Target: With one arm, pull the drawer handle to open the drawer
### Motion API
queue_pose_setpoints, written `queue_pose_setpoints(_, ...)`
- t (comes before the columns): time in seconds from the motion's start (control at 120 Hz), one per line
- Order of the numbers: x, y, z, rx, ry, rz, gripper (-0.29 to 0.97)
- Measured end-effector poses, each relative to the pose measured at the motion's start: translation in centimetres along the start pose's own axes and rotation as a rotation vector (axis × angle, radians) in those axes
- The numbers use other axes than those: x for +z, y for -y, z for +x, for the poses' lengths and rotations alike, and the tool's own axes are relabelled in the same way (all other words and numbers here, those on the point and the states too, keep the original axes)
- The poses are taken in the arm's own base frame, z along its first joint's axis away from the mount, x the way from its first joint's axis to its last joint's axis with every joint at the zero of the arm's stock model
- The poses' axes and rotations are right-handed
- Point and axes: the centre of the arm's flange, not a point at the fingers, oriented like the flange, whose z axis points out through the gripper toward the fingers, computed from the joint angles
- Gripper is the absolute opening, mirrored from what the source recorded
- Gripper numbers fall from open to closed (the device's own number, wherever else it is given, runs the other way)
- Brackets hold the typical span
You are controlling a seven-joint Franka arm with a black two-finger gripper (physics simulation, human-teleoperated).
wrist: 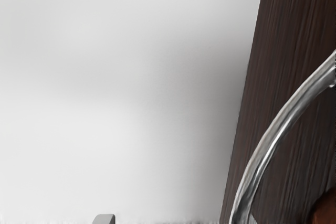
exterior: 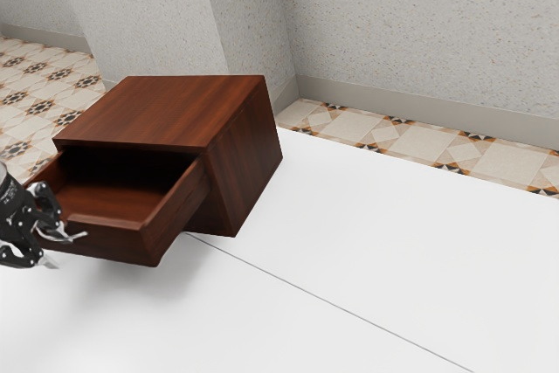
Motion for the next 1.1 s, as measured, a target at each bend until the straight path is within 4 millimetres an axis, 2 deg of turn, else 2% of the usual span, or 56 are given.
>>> queue_pose_setpoints(0.317, -0.7, 1.2, 0.2, -0.016, 0.012, 0.035, 0.21)
queue_pose_setpoints(1.1, -0.7, 1.3, -0.2, -0.017, -0.004, 0.062, 0.31)
